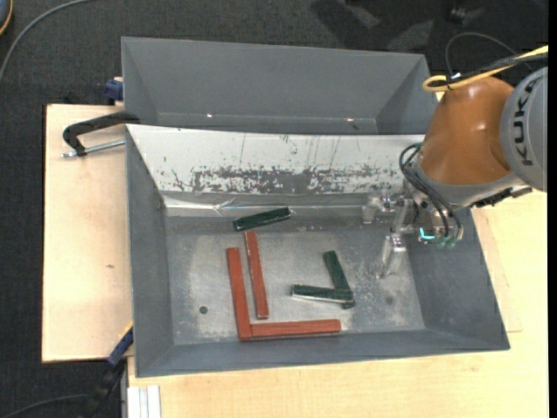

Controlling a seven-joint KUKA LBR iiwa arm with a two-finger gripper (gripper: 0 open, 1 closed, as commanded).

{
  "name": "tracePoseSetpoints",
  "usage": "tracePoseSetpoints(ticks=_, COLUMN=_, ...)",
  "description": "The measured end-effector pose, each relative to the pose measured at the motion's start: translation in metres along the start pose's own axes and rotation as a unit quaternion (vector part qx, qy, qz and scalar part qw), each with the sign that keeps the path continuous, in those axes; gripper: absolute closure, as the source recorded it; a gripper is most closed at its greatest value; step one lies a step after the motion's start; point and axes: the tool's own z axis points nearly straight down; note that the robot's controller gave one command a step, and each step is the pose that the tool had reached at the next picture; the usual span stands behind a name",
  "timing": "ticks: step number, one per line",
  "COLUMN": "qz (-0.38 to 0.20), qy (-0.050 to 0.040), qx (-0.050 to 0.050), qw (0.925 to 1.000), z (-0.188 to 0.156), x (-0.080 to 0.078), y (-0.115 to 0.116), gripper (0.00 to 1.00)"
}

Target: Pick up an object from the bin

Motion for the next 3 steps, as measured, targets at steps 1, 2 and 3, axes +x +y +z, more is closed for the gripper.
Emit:
tracePoseSetpoints(ticks=1, qz=0.022, qy=-0.0008, qx=-0.001, qw=0.9998, z=0.055, x=0.062, y=0.057, gripper=0.00)
tracePoseSetpoints(ticks=2, qz=0.023, qy=-0.0046, qx=0.000, qw=0.9997, z=0.053, x=0.059, y=0.054, gripper=1.00)
tracePoseSetpoints(ticks=3, qz=0.036, qy=-0.0115, qx=0.001, qw=0.9993, z=-0.114, x=0.046, y=0.039, gripper=1.00)
